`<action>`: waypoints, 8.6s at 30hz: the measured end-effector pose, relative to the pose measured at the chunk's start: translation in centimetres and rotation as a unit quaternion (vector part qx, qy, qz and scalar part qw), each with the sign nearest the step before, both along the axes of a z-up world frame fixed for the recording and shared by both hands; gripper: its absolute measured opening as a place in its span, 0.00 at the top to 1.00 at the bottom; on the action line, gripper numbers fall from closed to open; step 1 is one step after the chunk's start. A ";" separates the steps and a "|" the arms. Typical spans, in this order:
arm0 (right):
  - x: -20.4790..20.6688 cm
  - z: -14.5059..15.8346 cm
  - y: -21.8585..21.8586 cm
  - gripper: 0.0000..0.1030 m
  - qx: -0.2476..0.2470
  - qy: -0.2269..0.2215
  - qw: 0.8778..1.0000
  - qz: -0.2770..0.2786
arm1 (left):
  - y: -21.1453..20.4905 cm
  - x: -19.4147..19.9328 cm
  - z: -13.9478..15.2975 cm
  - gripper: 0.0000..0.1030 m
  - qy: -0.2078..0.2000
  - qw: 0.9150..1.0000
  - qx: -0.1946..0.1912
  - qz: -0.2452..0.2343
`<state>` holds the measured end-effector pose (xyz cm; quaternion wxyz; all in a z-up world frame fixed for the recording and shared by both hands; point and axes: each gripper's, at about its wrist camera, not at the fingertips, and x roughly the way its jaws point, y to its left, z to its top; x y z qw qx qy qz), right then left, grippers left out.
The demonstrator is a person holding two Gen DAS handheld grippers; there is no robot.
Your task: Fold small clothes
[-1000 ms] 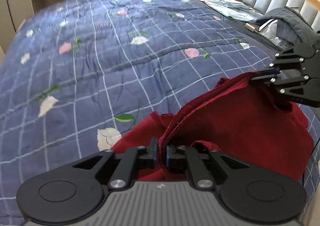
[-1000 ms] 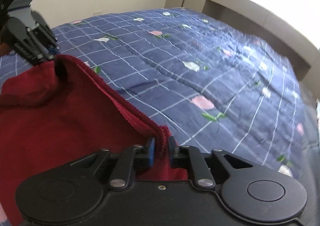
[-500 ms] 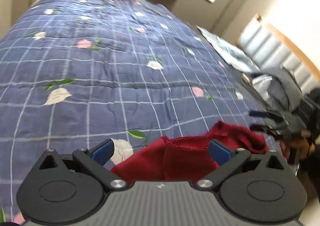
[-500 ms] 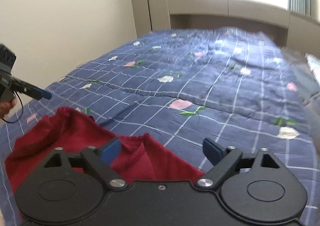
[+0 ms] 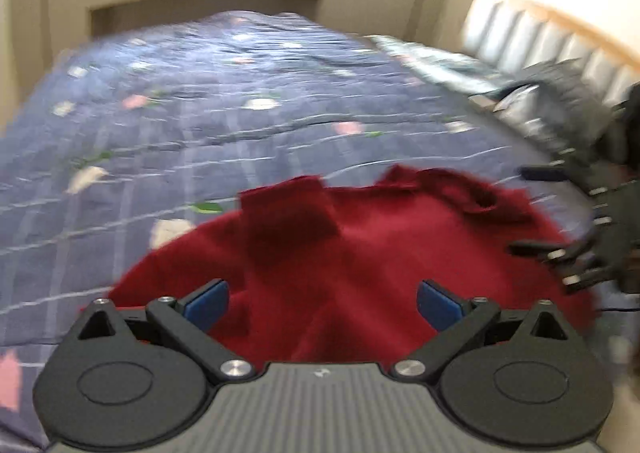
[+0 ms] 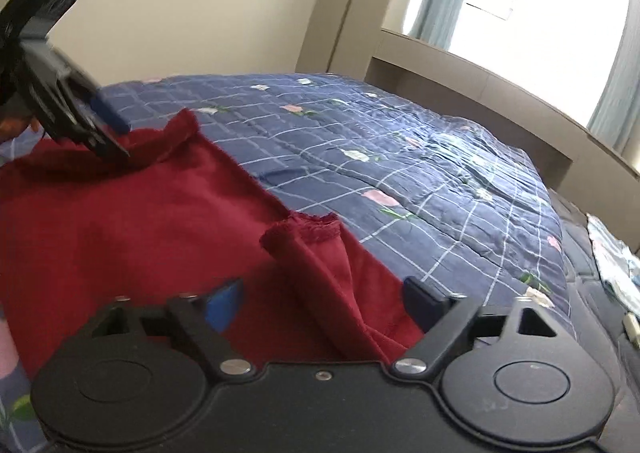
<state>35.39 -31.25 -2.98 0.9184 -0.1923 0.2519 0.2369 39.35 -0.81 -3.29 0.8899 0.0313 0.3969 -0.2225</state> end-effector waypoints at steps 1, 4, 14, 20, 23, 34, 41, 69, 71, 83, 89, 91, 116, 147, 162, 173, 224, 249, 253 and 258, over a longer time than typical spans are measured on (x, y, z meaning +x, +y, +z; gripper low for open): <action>0.2 0.0 -0.1 0.31 0.006 0.002 1.000 -0.006 | -0.3 0.0 -0.2 0.14 -0.002 1.000 0.008 0.013; 1.2 0.3 -0.9 0.79 0.030 0.012 0.999 -0.026 | 0.2 0.8 -0.5 0.36 0.020 0.998 -0.007 0.056; 4.1 0.8 -4.1 0.95 0.084 0.018 0.987 -0.136 | 4.6 0.8 0.7 0.96 -0.015 0.984 -0.049 0.169; 6.0 -2.1 -5.5 0.94 0.093 0.069 0.975 -0.187 | 7.2 2.1 -2.2 0.95 0.010 0.973 -0.029 0.231; 6.5 -2.9 -5.8 0.78 0.102 0.082 0.970 -0.203 | 7.9 2.3 -3.7 0.95 0.021 0.969 -0.038 0.242; 5.8 -1.5 -4.8 0.14 0.088 0.021 0.977 -0.193 | 6.3 1.5 -1.9 0.12 -0.061 0.966 0.004 0.250; 8.2 -4.0 -4.6 0.08 0.028 0.001 0.962 -0.272 | 5.3 4.5 -5.0 0.06 -0.039 0.942 0.059 0.327; -4.5 -2.1 10.1 0.01 0.050 -0.041 0.983 -0.169 | 5.5 -9.7 -5.0 0.00 -0.123 0.930 0.063 0.340; -4.6 -3.4 10.7 0.01 0.032 -0.045 0.984 -0.170 | 6.7 -9.4 -5.7 0.00 -0.083 0.935 0.037 0.344; -3.9 -4.7 9.2 0.01 0.082 -0.014 0.982 -0.172 | 7.0 -9.2 -6.1 0.00 -0.077 0.935 0.029 0.345; -4.2 -4.8 9.5 0.01 0.077 -0.022 0.982 -0.172 | 7.1 -9.2 -6.2 0.00 -0.078 0.935 0.029 0.345; -4.2 -4.8 9.6 0.01 0.074 -0.026 0.982 -0.173 | 7.1 -9.2 -6.2 0.00 -0.078 0.935 0.030 0.345; -4.2 -4.8 9.4 0.01 0.082 -0.022 0.982 -0.172 | 7.0 -9.2 -6.2 0.00 -0.078 0.935 0.031 0.345; -3.7 -4.9 8.2 0.00 0.119 -0.001 0.979 -0.168 | 9.3 -16.5 -5.0 0.00 -0.052 0.909 -0.102 0.400; -3.6 -4.8 8.1 0.00 0.121 0.001 0.978 -0.167 | 7.5 -17.3 -5.5 0.11 -0.051 0.907 -0.163 0.386; -3.6 -4.9 8.1 0.00 0.121 0.001 0.979 -0.167 | 8.3 -12.7 -4.8 0.17 -0.031 0.916 -0.149 0.371; -9.1 -0.2 -9.9 0.00 0.165 -0.048 0.930 -0.326 | -20.3 -7.8 9.5 0.84 -0.150 0.984 -0.087 0.042; -9.5 -3.0 -17.4 0.00 0.391 0.019 0.865 -0.314 | -22.3 -9.6 2.7 0.00 -0.040 0.996 -0.074 0.036; -8.8 -2.9 -16.1 0.00 0.435 0.036 0.852 -0.288 | -19.0 -9.1 2.3 0.00 -0.056 0.989 -0.042 0.129; -8.0 -2.7 -13.6 0.05 0.448 0.059 0.850 -0.270 | -14.6 -8.7 0.4 0.00 -0.034 0.974 -0.016 0.224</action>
